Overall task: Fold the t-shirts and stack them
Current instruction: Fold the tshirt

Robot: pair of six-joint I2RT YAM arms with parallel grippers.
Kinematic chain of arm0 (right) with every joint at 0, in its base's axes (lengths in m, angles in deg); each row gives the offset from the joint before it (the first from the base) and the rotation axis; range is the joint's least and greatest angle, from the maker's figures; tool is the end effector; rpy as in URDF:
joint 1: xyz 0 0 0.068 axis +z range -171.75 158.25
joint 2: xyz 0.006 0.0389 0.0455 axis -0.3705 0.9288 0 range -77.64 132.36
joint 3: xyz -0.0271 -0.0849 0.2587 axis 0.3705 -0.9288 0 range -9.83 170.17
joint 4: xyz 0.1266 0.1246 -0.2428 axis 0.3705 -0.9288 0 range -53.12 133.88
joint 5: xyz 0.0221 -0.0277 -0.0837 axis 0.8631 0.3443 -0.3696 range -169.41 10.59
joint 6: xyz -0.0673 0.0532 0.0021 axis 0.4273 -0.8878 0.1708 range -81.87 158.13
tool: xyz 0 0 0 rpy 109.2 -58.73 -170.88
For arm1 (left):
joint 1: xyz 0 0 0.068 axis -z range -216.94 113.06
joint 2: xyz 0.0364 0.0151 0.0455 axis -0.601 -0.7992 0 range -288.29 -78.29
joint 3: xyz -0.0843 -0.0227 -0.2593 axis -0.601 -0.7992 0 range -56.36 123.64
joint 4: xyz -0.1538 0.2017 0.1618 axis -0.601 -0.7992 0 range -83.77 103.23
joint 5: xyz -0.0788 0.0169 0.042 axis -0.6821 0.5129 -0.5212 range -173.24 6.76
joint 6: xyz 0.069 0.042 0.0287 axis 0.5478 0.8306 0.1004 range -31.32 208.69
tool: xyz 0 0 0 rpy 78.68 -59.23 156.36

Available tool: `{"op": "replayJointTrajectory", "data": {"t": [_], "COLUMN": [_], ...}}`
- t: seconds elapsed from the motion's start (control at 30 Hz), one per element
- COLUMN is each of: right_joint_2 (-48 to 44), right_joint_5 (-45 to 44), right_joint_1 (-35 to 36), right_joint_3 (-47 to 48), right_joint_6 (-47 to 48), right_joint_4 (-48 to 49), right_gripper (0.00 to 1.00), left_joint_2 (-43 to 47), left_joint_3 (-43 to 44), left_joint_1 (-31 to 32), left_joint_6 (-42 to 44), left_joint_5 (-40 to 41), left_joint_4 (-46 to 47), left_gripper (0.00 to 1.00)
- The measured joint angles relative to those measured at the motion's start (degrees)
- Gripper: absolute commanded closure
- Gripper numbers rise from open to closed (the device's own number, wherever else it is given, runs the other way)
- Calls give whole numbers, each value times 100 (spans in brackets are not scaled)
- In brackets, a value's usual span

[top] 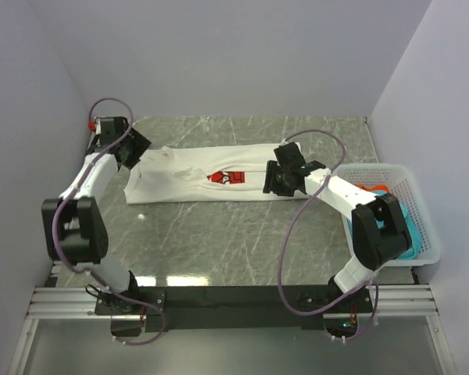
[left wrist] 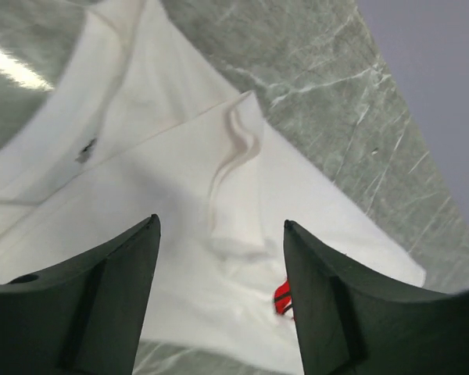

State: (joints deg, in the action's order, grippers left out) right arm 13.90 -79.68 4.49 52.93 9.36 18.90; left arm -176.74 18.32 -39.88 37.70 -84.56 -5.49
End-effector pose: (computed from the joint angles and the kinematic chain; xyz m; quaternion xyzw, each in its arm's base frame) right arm 0.3550 0.1746 0.1720 0.0218 0.9502 0.1417 0.2769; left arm 0.4552 0.0216 0.2138 -0.4108 0.8179 -0.1736 0.3636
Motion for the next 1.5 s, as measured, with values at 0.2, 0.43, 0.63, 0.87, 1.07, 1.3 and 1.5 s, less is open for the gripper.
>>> {"op": "replayJointTrajectory", "data": {"t": [0.2, 0.43, 0.63, 0.87, 1.07, 1.3, 1.5], "right_joint_2": [463, 1045, 1552, 2085, 2426, 2450, 1838], "right_joint_5": [122, 221, 372, 503, 496, 627, 1137], "right_joint_1": [-245, -380, -452, -597, -1043, -1412, -1078], "right_joint_3": [48, 516, 791, 1244, 1759, 1869, 1187], "right_joint_6": [-55, -55, -120, -192, -400, -737, -892], "right_joint_4": [0, 48, 151, 109, 173, 608, 1064], "right_gripper": [55, 66, 69, 70, 68, 66, 64], "left_joint_2": [1349, 745, 448, 363, 337, 337, 337], "left_joint_3": [-1209, -1880, -1989, -2144, -2164, -2164, -2170], "left_joint_1": [-15, -52, -302, -433, -433, -431, -481], "left_joint_6": [452, 715, 772, 796, 828, 835, 835], "left_joint_5": [284, 439, 555, 664, 678, 717, 719], "left_joint_4": [-74, -136, -133, -125, -96, -101, -107], "left_gripper": [65, 82, 84, 85, 86, 85, 87]}}
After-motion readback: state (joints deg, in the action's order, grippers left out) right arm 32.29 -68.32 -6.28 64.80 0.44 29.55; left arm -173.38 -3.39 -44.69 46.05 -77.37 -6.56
